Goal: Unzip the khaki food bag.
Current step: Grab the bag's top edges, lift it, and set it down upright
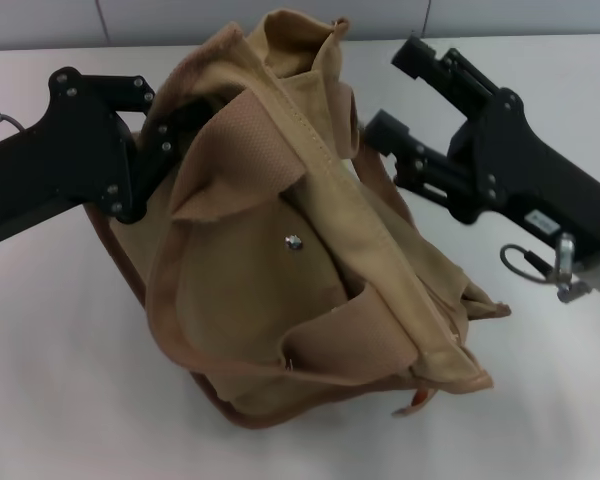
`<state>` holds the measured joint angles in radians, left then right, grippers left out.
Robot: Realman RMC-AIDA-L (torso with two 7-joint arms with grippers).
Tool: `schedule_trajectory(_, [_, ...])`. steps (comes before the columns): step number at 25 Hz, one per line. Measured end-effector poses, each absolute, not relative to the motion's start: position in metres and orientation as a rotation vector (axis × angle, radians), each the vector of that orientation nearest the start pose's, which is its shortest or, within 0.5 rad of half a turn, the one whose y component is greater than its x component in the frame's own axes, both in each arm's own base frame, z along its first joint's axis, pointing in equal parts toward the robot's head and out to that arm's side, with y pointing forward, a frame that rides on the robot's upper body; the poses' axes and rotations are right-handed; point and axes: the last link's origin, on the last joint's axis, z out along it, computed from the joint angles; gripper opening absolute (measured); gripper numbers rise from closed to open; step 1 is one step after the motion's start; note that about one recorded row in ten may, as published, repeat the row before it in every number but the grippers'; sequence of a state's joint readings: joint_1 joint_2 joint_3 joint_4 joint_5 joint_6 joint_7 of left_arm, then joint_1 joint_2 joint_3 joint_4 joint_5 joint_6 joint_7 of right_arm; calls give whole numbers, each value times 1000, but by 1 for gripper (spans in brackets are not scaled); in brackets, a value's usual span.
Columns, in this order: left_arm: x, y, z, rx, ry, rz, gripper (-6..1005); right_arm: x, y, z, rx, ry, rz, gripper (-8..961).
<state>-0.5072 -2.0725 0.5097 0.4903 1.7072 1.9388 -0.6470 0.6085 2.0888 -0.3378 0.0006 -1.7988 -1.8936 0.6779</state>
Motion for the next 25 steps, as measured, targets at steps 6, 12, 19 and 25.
schedule_trajectory(6, [-230,295,30,-2362,322,-1222,72,200,282,-37,-2301,188,1620,757])
schedule_trajectory(12, [-230,296,30,-2363,324,-1222,74,191,296,-47,-2353,191,1550,752])
schedule_trajectory(19, [-229,296,29,-2363,340,-1220,77,181,300,-55,-2431,156,1527,516])
schedule_trajectory(25, [-226,297,27,-2370,373,-1218,79,178,303,-55,-2448,183,1539,485])
